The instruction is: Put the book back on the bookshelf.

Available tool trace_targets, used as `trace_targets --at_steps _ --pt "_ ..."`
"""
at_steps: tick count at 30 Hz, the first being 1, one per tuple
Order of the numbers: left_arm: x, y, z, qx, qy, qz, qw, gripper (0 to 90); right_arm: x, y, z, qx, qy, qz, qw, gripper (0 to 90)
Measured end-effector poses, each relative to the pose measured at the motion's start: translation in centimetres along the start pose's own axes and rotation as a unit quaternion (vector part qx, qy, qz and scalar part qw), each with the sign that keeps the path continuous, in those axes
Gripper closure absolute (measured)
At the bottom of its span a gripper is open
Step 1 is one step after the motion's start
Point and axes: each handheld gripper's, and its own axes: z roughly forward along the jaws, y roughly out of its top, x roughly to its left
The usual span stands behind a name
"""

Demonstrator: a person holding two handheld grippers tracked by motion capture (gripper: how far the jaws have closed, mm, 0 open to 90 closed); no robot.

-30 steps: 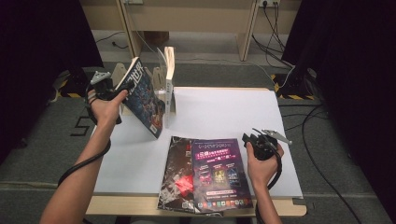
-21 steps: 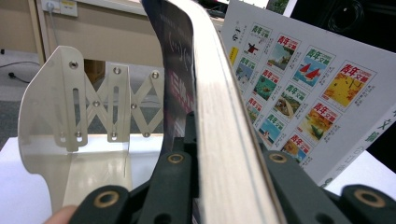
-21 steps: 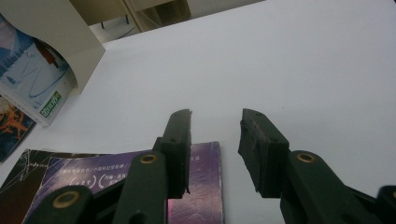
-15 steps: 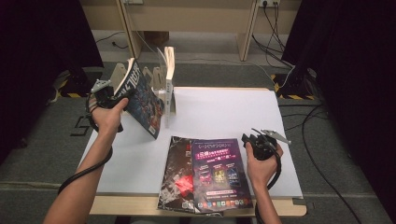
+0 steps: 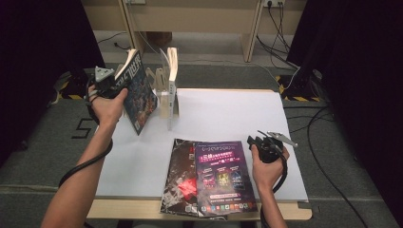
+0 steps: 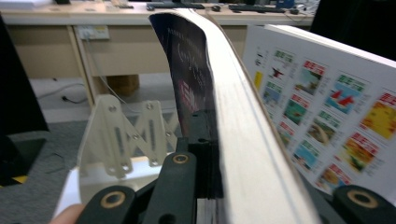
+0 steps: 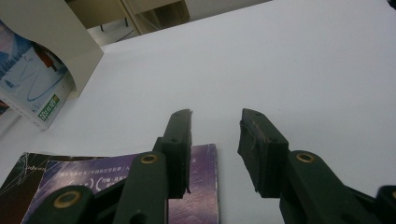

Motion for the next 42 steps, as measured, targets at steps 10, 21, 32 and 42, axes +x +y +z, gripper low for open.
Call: trace_targets --at_steps 10,21,32,42 --pt "0.1 0.3 2.2 -0.037 -0.001 0.008 0.9993 82.3 0.1 -0.1 0.1 0.0 0.0 0.001 1.0 64.3" --pt "0.2 -2.2 4.2 -0.034 0.027 0.047 0.9979 81.9 0.0 0.1 0.0 -0.003 0.001 0.003 1.0 64.5" --pt "0.1 -2.1 2.6 -0.006 0.005 0.019 0.9998 78.8 0.0 0.1 -0.2 -0.003 0.0 0.0 1.0 64.4" --pt "0.7 -1.3 2.7 0.024 -0.01 0.016 0.9995 77.6 -0.1 0.0 -0.1 -0.001 0.0 0.003 1.0 64.0"
